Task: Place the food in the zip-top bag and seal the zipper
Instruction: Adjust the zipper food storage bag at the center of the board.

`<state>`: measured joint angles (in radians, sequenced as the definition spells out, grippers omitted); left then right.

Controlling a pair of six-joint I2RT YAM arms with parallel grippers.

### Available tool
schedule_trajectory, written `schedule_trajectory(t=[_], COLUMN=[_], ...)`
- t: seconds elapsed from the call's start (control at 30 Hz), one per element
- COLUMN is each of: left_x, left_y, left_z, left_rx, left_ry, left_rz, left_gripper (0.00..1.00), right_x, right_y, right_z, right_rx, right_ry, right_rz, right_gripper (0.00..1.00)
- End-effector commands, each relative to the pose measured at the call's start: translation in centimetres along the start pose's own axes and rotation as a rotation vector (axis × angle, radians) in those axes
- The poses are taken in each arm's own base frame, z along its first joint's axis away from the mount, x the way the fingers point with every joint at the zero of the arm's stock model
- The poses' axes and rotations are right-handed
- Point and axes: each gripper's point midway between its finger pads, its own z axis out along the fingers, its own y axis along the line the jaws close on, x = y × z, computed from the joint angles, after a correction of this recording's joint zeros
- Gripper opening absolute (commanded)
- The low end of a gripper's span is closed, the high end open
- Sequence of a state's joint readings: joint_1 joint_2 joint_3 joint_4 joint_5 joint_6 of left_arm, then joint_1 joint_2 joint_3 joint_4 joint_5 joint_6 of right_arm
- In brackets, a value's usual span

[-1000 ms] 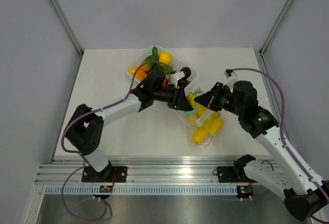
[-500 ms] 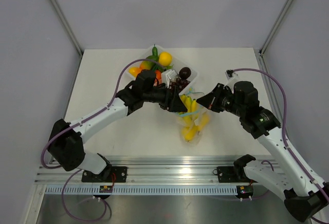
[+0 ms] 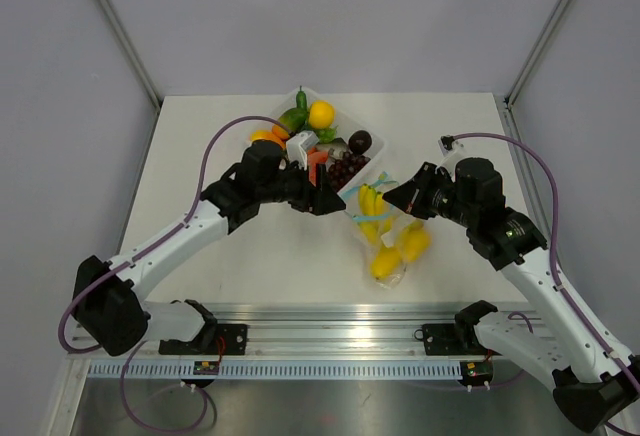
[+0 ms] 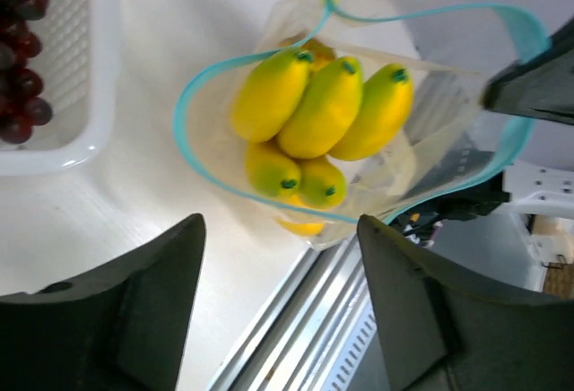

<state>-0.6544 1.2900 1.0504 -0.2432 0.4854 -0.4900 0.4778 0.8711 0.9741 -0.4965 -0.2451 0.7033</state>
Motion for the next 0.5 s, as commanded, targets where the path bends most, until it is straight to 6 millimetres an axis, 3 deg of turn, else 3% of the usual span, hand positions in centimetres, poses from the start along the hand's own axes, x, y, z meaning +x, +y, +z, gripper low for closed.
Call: schedule_trajectory(t=[0.0,0.27,0.47], left_x=[0.0,0.7,0.6], left_y=[1.9,3.5,3.8], left_z=[0.2,3.2,4.5], left_rx=[-0.084,-0.083,-0.070], left_ry=[-0.028,0.021,0.036], left_rz=[-0.023,-0.078,-0.104], left_gripper=[0.75,0.68,0.51], right_x=[-2.5,-2.3,-2.4], right_y=[3.1,3.2,3.1], right_z=[-1.3,-1.6,-1.8], right_rx=[-0.091,-0.099,-0.094], right_ry=[-0.086,-0.085,-0.090], right_rz=[-0.042,-0.037,-0.037], right_gripper=[0.00,0.00,0.00])
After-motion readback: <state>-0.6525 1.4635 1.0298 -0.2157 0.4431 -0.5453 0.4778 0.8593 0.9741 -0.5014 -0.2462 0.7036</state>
